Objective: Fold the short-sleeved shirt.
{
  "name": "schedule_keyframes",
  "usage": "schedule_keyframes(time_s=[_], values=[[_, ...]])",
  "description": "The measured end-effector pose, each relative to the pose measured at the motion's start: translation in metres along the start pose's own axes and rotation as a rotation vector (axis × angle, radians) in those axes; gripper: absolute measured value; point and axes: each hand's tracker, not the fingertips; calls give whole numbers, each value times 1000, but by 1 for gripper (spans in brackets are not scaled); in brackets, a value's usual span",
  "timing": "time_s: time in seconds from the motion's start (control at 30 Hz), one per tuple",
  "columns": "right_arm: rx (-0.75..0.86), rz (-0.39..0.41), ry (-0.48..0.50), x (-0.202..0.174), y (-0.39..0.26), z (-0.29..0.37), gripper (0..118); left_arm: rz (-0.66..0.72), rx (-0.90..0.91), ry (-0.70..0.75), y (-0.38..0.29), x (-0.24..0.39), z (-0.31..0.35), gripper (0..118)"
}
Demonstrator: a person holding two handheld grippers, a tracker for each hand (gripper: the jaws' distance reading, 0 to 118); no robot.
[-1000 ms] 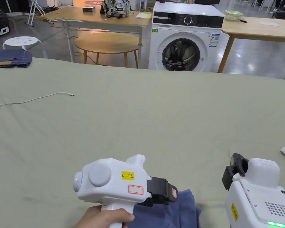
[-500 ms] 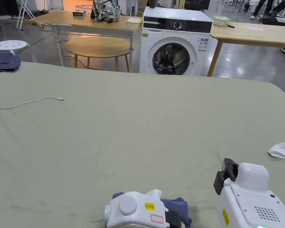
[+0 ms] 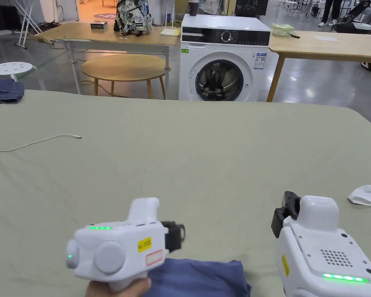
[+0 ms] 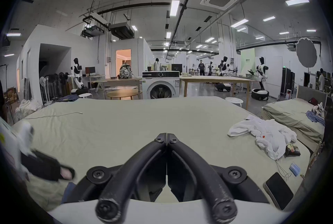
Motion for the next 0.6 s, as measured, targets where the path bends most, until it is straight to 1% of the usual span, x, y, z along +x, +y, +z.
schedule_keyframes(time_s=[0.1, 0.23, 0.4, 0.5, 0.6], values=[[14, 3, 11, -8, 3, -6, 0, -107, 213, 187, 7, -8, 29, 0], [31, 2, 26, -16, 7, -10, 0, -209, 389, 358, 8, -12, 49, 0], [71, 9, 31, -21, 10, -7, 0, -274, 551, 475, 1, -13, 59, 0], [98, 15, 26, -20, 13, -5, 0, -311, 581, 553, -1, -11, 58, 0], [113, 22, 21, -19, 14, -1, 0, -308, 595, 540, -2, -13, 60, 0]])
